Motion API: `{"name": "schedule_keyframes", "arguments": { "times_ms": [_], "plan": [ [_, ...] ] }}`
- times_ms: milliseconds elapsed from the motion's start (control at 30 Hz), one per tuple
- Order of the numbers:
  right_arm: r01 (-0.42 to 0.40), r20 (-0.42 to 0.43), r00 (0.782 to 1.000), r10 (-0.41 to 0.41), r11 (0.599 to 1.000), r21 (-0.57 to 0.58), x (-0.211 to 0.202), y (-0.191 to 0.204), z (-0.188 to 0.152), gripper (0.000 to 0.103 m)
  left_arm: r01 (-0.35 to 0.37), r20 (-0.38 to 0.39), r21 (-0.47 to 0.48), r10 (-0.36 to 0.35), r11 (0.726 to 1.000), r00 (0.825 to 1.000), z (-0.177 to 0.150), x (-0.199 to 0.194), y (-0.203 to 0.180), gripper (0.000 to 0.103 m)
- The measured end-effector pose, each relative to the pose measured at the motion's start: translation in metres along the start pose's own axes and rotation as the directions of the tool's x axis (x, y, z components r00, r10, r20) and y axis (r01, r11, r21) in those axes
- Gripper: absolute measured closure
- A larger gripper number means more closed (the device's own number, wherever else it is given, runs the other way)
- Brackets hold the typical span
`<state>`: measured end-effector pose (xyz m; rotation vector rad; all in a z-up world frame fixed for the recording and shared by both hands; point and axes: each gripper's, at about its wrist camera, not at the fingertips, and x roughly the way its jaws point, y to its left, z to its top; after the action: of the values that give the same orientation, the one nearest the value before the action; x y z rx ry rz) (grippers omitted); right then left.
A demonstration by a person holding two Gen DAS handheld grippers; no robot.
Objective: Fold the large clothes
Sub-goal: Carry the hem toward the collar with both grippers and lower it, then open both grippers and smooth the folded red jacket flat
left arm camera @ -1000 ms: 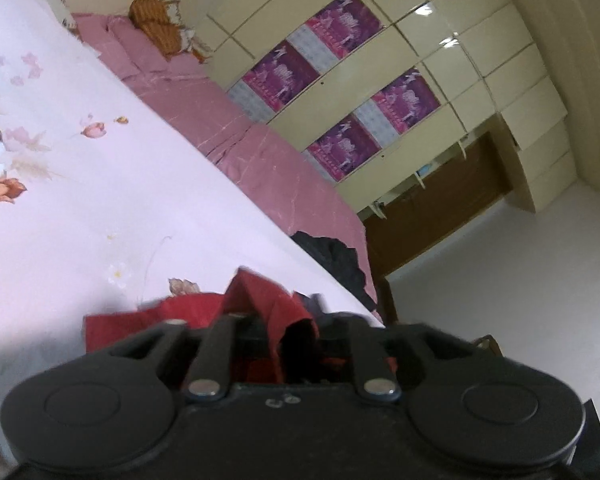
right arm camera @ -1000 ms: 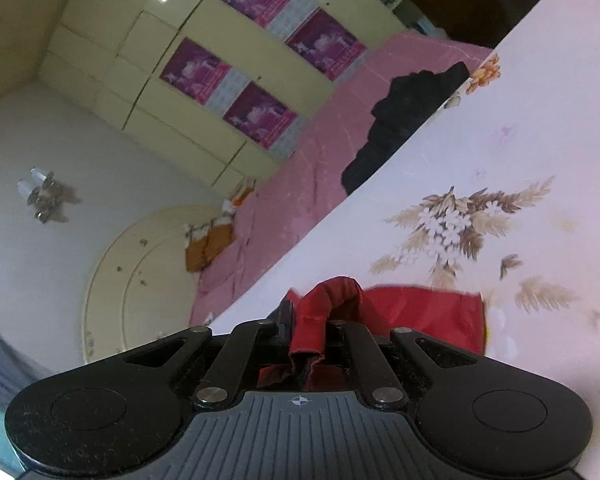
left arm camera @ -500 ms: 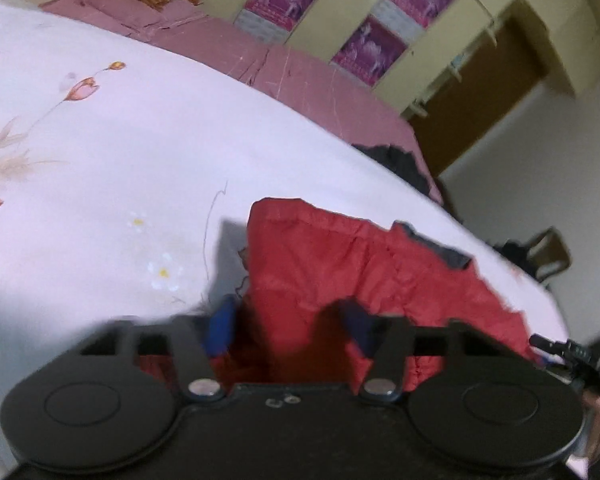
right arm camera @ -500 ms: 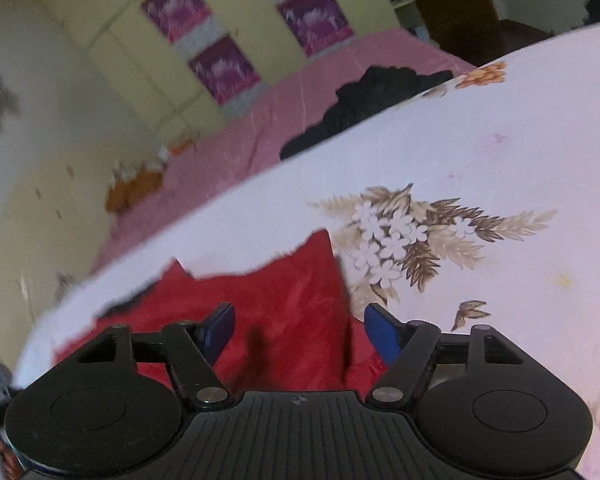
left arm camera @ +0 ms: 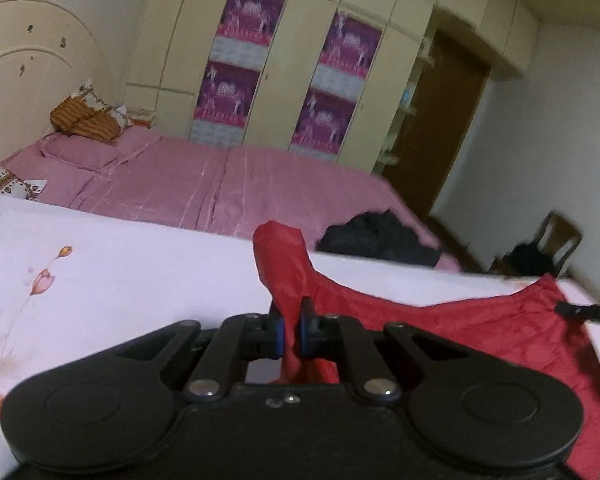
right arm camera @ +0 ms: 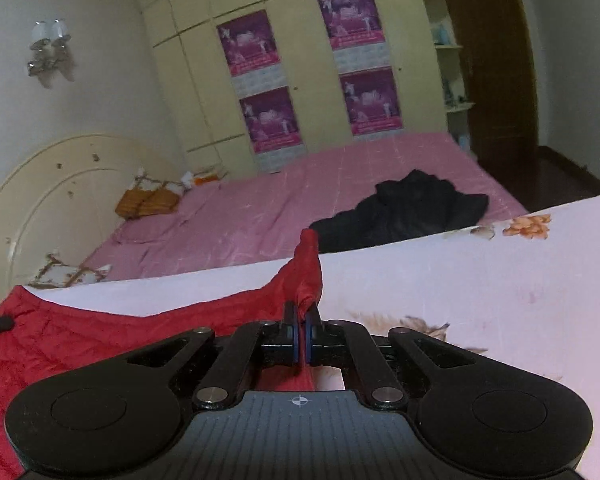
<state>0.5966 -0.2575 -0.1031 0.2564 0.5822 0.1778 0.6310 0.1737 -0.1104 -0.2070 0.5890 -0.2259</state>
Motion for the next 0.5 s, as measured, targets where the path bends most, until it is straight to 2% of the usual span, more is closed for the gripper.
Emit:
{"name": "schedule_keyframes", "arguments": {
  "times_ms": [100,200,267,367,433,467,500],
  "plan": [
    [0.073,-0.104,0.992,-0.069,0.997,0.029,0.025,-0.010,-0.016,0.101,-0.049,-0.101,0.018,0.051,0.999,0.994,-0.006,0.030,0.001,0.096],
    [0.124,-0.228,0.967,-0.110,0.991,0.045,0.048,-0.023,-0.044,0.101,-0.061,-0.173,0.006,0.061,0.998,0.983,-0.028,0.048,0.008,0.096],
    [0.122,-0.191,0.975,-0.115,0.992,0.026,0.046,-0.021,-0.053,0.101,-0.067,-0.163,0.000,0.066,0.998,0.984,-0.037,0.044,0.010,0.096],
    [0.135,-0.208,0.969,-0.132,0.991,0.002,0.049,-0.017,-0.052,0.101,-0.071,-0.165,0.015,0.072,0.997,0.984,-0.036,0.042,0.008,0.095],
    [0.137,-0.214,0.967,-0.136,0.991,-0.008,0.049,-0.014,-0.050,0.100,-0.067,-0.180,0.013,0.068,0.998,0.981,-0.033,0.041,0.009,0.090],
    [0.146,-0.212,0.967,-0.145,0.989,-0.010,0.047,-0.013,-0.048,0.098,-0.084,-0.180,0.003,0.083,0.996,0.980,-0.030,0.039,0.010,0.074],
    [0.171,-0.200,0.964,-0.173,0.985,-0.025,0.044,-0.009,-0.043,0.070,-0.117,-0.172,-0.004,0.114,0.993,0.978,-0.025,0.040,0.012,0.043]
  ]
}}
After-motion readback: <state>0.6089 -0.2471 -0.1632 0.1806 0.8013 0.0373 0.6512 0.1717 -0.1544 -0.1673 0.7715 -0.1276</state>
